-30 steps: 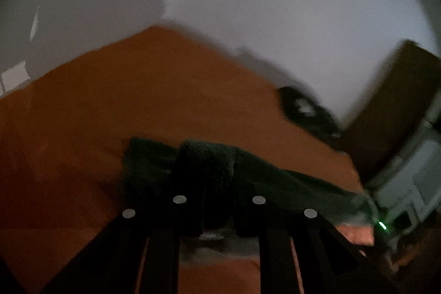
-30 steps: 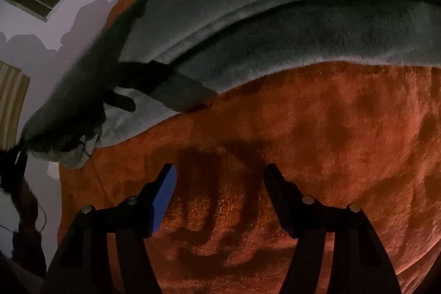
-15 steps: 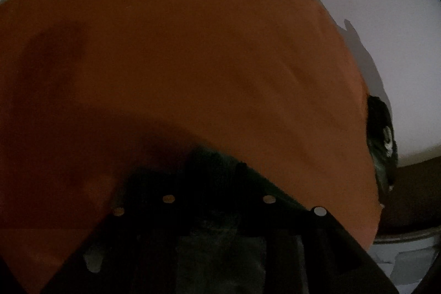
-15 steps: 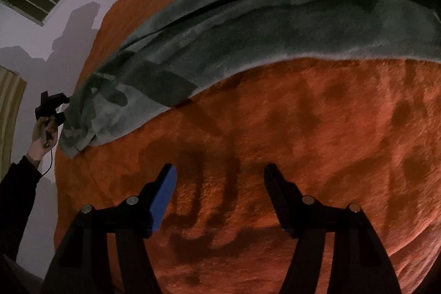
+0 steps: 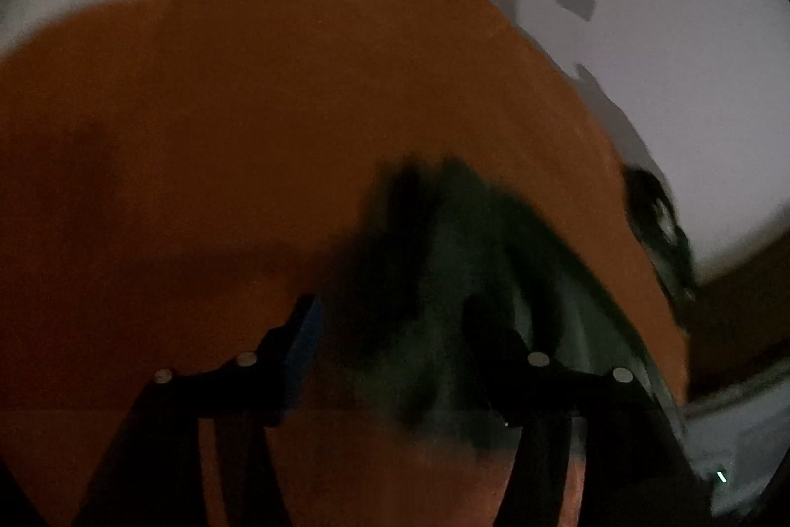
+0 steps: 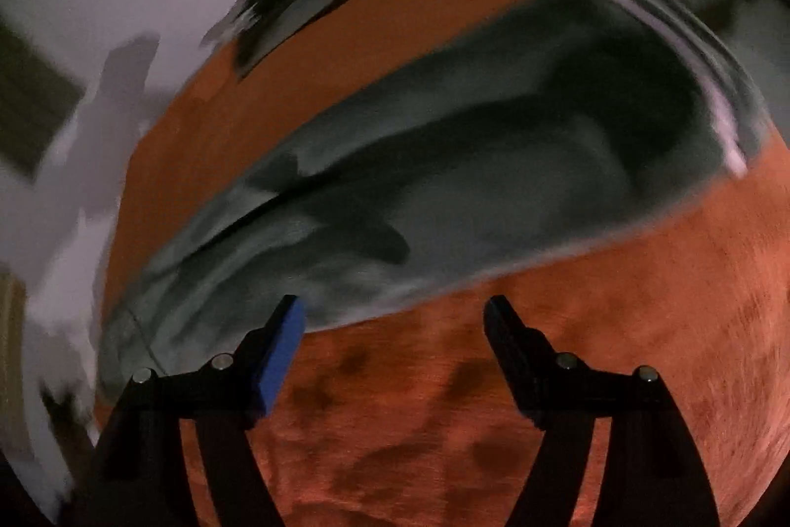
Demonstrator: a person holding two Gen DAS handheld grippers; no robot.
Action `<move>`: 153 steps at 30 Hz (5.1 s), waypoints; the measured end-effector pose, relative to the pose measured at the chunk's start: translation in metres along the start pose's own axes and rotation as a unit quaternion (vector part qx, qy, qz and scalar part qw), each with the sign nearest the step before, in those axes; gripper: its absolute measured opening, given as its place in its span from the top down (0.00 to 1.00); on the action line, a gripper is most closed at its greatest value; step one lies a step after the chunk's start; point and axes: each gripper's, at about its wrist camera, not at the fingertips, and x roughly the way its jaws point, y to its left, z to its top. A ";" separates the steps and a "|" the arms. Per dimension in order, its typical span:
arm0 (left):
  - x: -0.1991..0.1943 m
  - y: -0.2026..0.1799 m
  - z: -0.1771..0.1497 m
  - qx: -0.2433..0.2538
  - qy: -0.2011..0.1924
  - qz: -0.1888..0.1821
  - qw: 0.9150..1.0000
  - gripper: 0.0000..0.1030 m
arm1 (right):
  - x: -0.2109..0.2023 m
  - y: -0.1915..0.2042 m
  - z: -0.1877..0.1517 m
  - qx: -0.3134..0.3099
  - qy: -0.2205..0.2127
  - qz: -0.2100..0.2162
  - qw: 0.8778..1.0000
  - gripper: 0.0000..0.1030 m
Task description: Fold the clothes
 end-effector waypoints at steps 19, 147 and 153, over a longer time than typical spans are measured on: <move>0.060 -0.045 0.035 -0.076 -0.061 -0.005 0.995 0.83 | -0.041 -0.187 0.041 0.322 -0.247 -0.030 0.914 0.83; -0.048 -0.088 -0.169 0.450 -0.083 -0.011 0.889 0.84 | 0.049 0.111 0.033 -0.117 -0.027 -0.098 0.988 0.30; -0.047 -0.057 -0.165 0.380 -0.060 -0.003 0.923 0.79 | 0.117 0.316 0.011 -0.410 0.064 0.057 0.908 0.30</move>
